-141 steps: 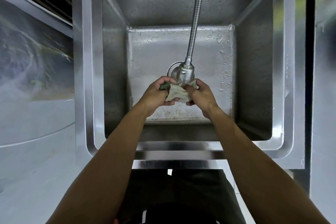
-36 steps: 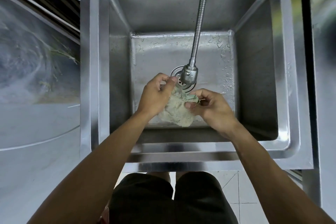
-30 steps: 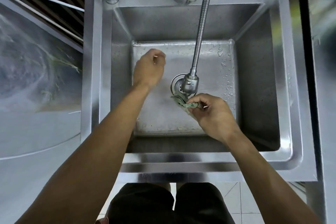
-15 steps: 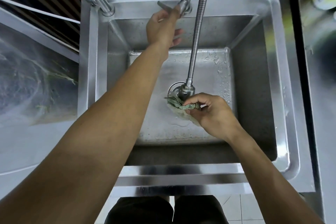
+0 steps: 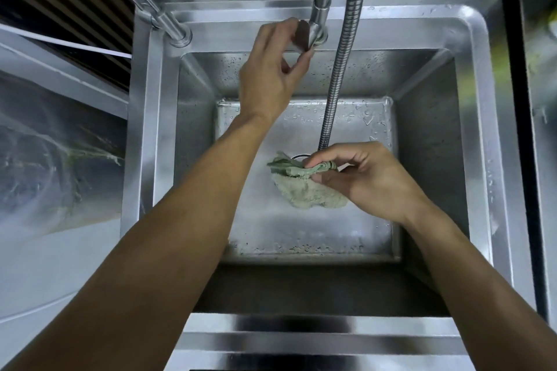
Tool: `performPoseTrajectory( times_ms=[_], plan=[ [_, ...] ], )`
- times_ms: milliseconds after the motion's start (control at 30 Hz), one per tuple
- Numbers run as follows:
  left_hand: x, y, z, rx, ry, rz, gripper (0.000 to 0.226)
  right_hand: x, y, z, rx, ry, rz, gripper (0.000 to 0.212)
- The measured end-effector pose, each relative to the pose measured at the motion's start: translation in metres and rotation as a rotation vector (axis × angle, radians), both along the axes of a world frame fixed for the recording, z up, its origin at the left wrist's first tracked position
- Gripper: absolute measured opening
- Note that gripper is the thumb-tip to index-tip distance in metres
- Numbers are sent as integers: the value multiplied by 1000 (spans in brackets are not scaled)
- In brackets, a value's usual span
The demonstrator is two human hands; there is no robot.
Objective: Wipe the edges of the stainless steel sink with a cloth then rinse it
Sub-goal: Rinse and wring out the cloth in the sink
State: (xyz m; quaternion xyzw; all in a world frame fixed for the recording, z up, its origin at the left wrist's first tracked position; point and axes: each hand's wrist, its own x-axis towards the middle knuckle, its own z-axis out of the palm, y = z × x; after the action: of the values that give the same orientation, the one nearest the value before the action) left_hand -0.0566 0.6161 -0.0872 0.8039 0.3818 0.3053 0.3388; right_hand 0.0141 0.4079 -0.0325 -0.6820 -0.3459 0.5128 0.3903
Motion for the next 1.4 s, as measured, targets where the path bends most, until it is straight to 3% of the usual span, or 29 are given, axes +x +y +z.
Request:
performPoseTrajectory(
  times_ms=[67,133,300,433,533,733,833,933,1100,1200,1267,1300,1400],
  plan=[
    [-4,4,2,115,93,-15,45,7,6,1,55,6,-16,17],
    [-6,2,7,65,135,-10,44,13,12,1,109,8,-55,17],
    [-33,-34,27,-628,-78,-24,24,24,22,4,183,110,-172,18],
    [-68,-61,39,-719,-114,-223,21,32,20,6,187,197,-263,23],
    [-79,-67,45,-742,-92,-359,37,33,16,8,188,270,-294,20],
    [-90,-62,56,-920,31,-432,26,28,0,6,150,227,-250,25],
    [-101,-66,55,-971,88,-446,24,22,-18,6,134,260,-120,25],
    [-110,-77,50,-1022,125,-392,28,13,-35,2,120,167,-42,30],
    [-112,-95,40,-998,336,-328,41,-20,-54,-17,216,-117,-108,49],
    [-121,-91,45,-1234,111,-346,26,-28,-62,-18,310,-119,-230,45],
    [-127,-82,48,-1490,-48,-354,38,-25,-66,-14,325,-78,-297,47],
    [-127,-82,47,-1561,-42,-334,41,-25,-68,-12,334,-71,-303,48],
    [-117,-88,34,-1554,230,-296,41,-30,-69,-3,385,-107,-229,48]
  ],
)
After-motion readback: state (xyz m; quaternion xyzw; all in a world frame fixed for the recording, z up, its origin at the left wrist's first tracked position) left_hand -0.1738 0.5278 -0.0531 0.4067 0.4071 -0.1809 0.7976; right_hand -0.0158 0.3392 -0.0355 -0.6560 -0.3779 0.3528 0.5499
